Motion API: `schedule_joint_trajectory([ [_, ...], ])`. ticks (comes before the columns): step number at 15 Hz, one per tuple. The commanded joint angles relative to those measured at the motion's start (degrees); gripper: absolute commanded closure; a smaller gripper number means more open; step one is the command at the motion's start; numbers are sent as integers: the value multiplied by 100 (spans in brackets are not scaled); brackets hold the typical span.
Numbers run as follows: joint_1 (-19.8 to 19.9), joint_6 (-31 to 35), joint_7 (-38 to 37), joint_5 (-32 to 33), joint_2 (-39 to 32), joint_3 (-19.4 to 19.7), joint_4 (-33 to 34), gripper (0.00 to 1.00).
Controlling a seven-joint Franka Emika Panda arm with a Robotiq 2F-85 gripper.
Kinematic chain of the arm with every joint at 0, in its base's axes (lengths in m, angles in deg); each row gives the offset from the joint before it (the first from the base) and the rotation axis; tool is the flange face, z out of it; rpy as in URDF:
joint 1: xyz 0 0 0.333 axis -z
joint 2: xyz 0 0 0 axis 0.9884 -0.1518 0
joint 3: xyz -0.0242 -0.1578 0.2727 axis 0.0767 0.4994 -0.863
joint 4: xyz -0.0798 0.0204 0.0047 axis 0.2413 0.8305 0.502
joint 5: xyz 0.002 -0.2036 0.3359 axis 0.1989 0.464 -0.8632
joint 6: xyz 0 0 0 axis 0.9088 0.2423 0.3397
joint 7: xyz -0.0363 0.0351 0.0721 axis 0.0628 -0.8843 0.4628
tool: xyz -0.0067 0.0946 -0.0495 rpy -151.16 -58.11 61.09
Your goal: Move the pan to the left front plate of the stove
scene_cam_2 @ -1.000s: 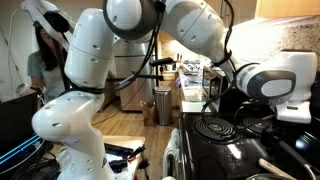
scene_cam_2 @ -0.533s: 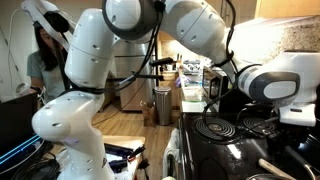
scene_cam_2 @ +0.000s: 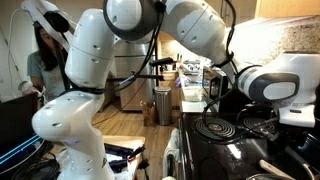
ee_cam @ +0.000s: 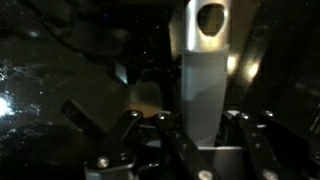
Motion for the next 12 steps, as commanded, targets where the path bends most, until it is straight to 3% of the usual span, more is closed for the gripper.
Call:
schedule_joint_trajectory([
  [1,-54,89,-32,-77,43,-45,-60,96],
  [3,-121,8,-73,-18,30,-37,-26,96],
  [4,-158,-19,-85,27,26,-22,-17,67],
  [6,-188,-27,-60,19,25,-34,-6,60],
  [12,-219,-154,-18,9,20,-50,120,21],
])
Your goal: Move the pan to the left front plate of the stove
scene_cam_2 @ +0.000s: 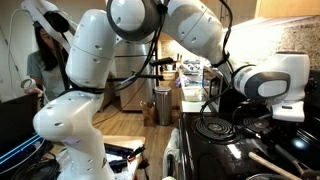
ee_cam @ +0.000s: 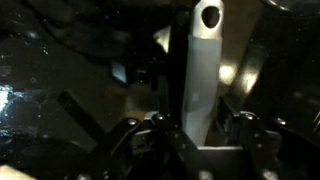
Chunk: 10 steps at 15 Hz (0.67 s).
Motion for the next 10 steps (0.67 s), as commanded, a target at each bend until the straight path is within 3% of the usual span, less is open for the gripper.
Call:
schedule_joint_trajectory([
  [1,-1,-154,-20,7,36,-14,127,16],
  [3,-4,-163,-29,18,34,-7,164,2],
  [10,-21,-136,-50,41,41,1,148,0],
])
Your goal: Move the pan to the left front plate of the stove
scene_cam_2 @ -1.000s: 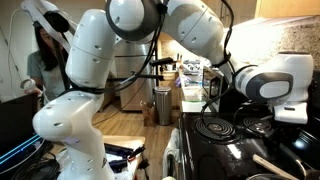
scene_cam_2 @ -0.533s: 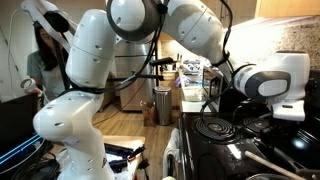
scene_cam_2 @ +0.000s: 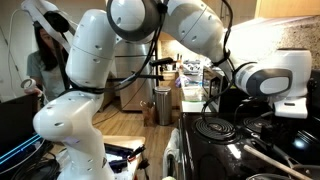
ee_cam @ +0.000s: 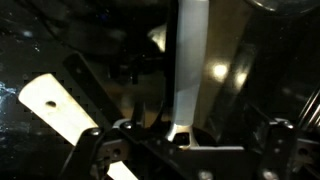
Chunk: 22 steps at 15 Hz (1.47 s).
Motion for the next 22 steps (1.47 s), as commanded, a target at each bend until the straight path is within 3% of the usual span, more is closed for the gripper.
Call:
schedule_joint_trajectory([
  [1,-39,-102,-92,68,41,22,7,0],
  [9,-130,68,-347,207,-108,151,-83,0],
  [14,-272,-233,-545,598,-169,285,244,0],
  [22,-214,-704,-820,485,-287,228,656,0],
])
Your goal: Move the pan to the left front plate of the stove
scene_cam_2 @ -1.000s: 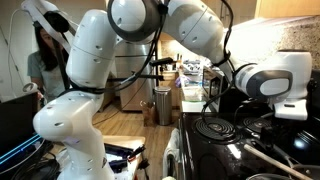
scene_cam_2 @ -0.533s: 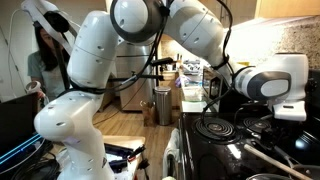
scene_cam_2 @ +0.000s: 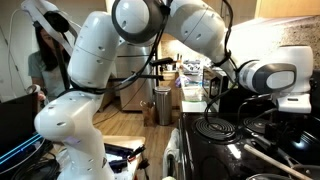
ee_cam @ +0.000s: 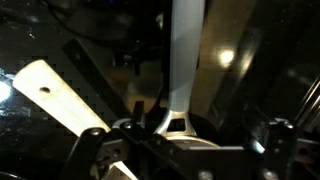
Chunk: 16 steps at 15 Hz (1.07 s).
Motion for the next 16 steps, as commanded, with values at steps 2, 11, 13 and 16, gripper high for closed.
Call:
schedule_joint_trajectory([
  [2,10,-483,-525,5,-143,9,274,0],
  [11,28,-453,-830,38,-330,-12,277,0],
  [13,19,-432,-855,49,-359,-5,258,25],
  [16,12,-399,-878,44,-411,-13,228,40],
])
